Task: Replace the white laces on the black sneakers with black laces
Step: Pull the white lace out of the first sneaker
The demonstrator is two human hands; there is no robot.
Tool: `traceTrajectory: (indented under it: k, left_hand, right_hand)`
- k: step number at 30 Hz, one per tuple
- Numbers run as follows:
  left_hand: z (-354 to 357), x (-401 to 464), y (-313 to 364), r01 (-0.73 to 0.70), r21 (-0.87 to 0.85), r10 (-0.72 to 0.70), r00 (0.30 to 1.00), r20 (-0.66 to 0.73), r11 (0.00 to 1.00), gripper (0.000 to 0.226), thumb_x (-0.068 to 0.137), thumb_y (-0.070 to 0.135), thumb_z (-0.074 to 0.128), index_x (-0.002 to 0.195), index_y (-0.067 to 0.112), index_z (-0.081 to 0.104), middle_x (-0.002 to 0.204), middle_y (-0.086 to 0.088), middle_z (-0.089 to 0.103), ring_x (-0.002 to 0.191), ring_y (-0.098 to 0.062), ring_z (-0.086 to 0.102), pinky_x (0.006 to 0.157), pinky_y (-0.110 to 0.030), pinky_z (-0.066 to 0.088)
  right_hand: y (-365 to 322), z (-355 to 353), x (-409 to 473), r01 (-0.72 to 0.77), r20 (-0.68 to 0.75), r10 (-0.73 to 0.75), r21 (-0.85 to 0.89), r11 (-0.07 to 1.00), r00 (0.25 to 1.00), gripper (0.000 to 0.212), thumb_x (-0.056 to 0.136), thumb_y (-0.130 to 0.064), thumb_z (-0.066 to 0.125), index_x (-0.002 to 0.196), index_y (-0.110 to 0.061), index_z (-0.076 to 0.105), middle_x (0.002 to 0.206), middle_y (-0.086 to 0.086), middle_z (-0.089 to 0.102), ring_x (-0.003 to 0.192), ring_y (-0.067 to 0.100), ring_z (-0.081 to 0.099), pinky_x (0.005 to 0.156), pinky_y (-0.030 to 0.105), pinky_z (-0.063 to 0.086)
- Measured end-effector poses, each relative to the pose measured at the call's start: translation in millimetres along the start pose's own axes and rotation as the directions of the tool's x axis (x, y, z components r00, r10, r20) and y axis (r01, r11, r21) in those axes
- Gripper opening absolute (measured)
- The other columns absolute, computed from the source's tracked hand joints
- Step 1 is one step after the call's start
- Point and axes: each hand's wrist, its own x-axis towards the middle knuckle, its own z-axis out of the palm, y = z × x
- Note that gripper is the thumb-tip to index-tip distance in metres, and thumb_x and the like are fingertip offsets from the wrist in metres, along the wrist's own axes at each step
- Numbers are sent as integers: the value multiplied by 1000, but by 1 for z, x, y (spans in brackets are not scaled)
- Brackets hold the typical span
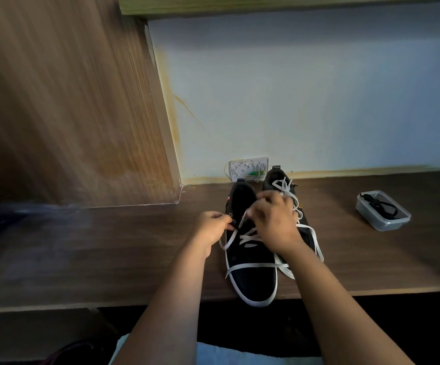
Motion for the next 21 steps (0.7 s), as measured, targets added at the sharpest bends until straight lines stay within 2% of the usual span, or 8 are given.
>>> traceTrajectory:
  k: [2, 4, 7, 9, 11, 15, 18, 21]
  left_hand:
    - [0, 1, -2, -29, 11, 29, 1000, 7, 1000, 21, 90, 12, 58, 72, 15, 67, 70, -2, 71, 77, -16, 63, 78, -28, 45]
    - [2, 1, -2, -87, 66, 87, 996, -6, 994, 21, 91, 12, 58, 72, 15, 68, 70, 0, 70, 71, -14, 58, 70, -26, 43]
    - [7, 3, -4, -150, 177, 160, 986, -42, 973, 25, 90, 15, 59, 68, 17, 69, 72, 0, 71, 69, -15, 60, 66, -27, 45]
    - [9, 3, -5, -140, 210, 154, 987, -53, 968, 20, 89, 19, 60, 71, 20, 67, 79, -2, 73, 76, -20, 64, 76, -33, 51]
    - [9, 1, -4, -177, 292, 202, 978, -59, 940, 15, 85, 26, 67, 99, 22, 65, 107, 0, 69, 102, -22, 61, 91, -40, 50]
    - [16, -22, 9, -473, 358, 435, 881, 187, 805, 91, 65, 40, 83, 141, 41, 33, 142, 16, 44, 133, -10, 37, 110, -38, 31]
    - [33, -38, 22, -310, -404, 430, 868, 250, 861, 48, 84, 9, 66, 128, 22, 53, 115, 5, 68, 109, -10, 61, 95, -26, 49]
    - [21, -37, 31, -30, -594, 276, 904, 328, 804, 19, 98, 15, 46, 91, 13, 63, 59, 7, 60, 57, -7, 57, 66, -25, 44]
  right_hand:
    - [-5, -20, 8, -65, -168, 155, 446, 893, 974, 16, 93, -25, 60, 82, -35, 66, 113, 1, 59, 109, 24, 49, 93, 39, 39]
    - [-17, -45, 11, -68, -142, 330, 831, 552, 933, 22, 96, -18, 54, 78, -29, 61, 94, -2, 64, 92, 12, 58, 84, 33, 44]
    - [-29, -76, 9, -146, 163, 325, 986, -76, 932, 20, 98, -19, 44, 81, -19, 55, 80, 1, 67, 82, 16, 61, 76, 29, 45]
    - [-30, -88, 6, -186, 268, 249, 933, -307, 931, 20, 94, -20, 44, 78, -17, 55, 67, 1, 62, 73, 18, 58, 73, 28, 44]
    - [-33, -86, 6, -209, 254, 280, 961, -181, 926, 27, 95, -17, 44, 72, -17, 59, 61, 0, 57, 66, 16, 55, 69, 26, 43]
    - [-35, -58, 5, -128, 12, 231, 860, 494, 973, 28, 91, -11, 57, 66, -21, 67, 66, -2, 64, 67, 14, 59, 68, 28, 47]
    - [-26, -41, 6, 48, -52, -24, 521, 852, 998, 18, 82, -36, 63, 73, -24, 74, 83, -6, 72, 89, 14, 65, 88, 42, 50]
    - [-19, -36, 9, 45, -83, -6, 469, 882, 997, 33, 89, -46, 59, 83, -18, 75, 89, 0, 71, 99, 17, 62, 94, 45, 45]
